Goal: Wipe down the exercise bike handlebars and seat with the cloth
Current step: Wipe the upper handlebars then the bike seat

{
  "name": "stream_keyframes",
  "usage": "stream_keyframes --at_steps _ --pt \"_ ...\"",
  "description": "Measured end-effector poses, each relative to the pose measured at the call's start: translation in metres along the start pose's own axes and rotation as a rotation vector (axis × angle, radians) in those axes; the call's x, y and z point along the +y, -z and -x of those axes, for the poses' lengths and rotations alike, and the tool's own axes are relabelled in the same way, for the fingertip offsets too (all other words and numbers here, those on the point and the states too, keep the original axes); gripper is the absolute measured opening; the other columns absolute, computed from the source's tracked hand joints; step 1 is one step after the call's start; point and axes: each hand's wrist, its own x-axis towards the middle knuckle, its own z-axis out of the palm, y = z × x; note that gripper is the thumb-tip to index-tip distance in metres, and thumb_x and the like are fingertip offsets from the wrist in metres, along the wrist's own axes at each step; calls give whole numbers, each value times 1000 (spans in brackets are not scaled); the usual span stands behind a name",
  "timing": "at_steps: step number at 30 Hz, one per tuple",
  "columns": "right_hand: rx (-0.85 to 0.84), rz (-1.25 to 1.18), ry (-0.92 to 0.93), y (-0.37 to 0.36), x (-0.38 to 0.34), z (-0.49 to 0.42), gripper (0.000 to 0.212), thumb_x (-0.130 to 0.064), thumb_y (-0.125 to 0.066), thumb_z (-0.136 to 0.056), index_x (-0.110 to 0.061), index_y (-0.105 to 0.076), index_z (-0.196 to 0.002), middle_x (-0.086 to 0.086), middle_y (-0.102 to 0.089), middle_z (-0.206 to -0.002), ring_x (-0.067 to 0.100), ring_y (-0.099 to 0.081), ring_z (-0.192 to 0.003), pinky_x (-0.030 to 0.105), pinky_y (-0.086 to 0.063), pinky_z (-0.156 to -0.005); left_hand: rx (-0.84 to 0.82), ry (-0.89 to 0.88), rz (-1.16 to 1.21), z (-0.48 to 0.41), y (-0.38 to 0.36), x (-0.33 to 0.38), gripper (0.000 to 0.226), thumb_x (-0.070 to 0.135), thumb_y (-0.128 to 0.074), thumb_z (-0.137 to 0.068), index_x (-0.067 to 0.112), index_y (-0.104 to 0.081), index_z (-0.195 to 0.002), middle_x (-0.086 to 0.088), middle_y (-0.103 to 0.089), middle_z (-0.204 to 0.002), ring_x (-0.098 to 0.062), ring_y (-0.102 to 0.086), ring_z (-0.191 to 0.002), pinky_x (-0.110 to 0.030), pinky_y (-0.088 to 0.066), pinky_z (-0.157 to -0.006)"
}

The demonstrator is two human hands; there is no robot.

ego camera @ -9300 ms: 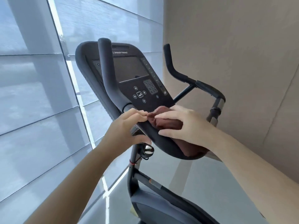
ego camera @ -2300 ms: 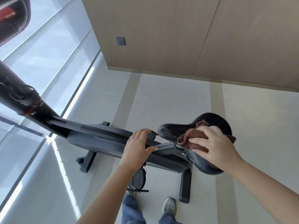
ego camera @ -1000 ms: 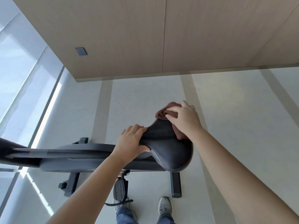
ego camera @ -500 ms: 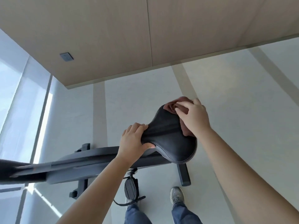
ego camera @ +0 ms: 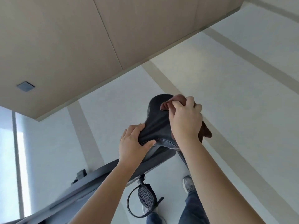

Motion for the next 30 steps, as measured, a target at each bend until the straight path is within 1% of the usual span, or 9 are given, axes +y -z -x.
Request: stream_keyframes --at_steps 4,8,14,17,20,23,25,27,30 --pt "74 -29 -14 -1 -8 54 15 -24 -63 -82 -17 -68 -94 14 -61 -101 33 -51 -75 33 -45 -59 -45 -42 36 1 4 -5 58 30 -75 -68 20 -53 -121 6 -56 -112 -12 -46 -103 -15 -28 -82" --pt "96 -65 86 -8 -18 101 28 -16 -76 -68 -18 -72 -96 16 -67 -104 36 -58 -74 36 -54 -58 -92 -81 52 -1 9 -10 56 26 -75 -70 20 -53 -121 4 -56 -111 -15 -48 -101 -14 -28 -78" --pt "-39 -25 49 -7 -52 41 8 -22 -62 -83 -20 -68 -89 11 -57 -108 35 -50 -89 38 -44 -64 -114 -105 71 -5 10 -12 57 23 -75 -71 21 -52 -123 3 -57 -108 -15 -50 -98 -24 -37 -79" --pt "49 -34 161 -8 -27 70 13 -19 -66 -78 -23 -69 -90 9 -63 -100 31 -54 -80 35 -46 -60 -133 -106 70 -5 11 -14 57 27 -75 -70 20 -53 -122 3 -57 -107 -16 -51 -98 -26 -38 -81" --pt "139 -32 298 -4 17 86 19 -17 -65 -79 -20 -69 -97 11 -65 -105 33 -55 -78 36 -49 -62 -150 -82 72 -5 11 -18 57 30 -74 -70 23 -52 -122 6 -56 -111 -14 -50 -101 -23 -35 -83" --pt "79 -246 29 6 38 51 21 -22 -62 -84 -20 -68 -104 11 -60 -109 36 -49 -87 38 -48 -70 -149 -65 79 -6 11 -17 56 30 -73 -70 23 -52 -122 8 -55 -110 -14 -50 -101 -23 -36 -83" --pt "-25 -384 -117 7 44 19 24 -28 -58 -87 -25 -65 -109 8 -53 -113 35 -47 -96 32 -41 -79 -143 -61 63 -6 11 -15 56 30 -73 -71 23 -52 -122 8 -55 -108 -14 -50 -100 -23 -36 -81" --pt "-109 -434 -78 4 50 12 26 -28 -57 -87 -28 -64 -112 6 -51 -116 33 -49 -102 31 -39 -86 -149 -75 -8 -6 12 -12 56 33 -72 -71 21 -52 -122 6 -55 -108 -16 -51 -100 -23 -36 -79" --pt "-78 -550 29 7 61 36 29 -21 -62 -84 -25 -64 -112 4 -51 -122 28 -51 -106 36 -41 -96 -152 -63 -98 -11 14 -4 55 39 -72 -68 19 -54 -116 3 -56 -105 -17 -52 -95 -23 -36 -72"
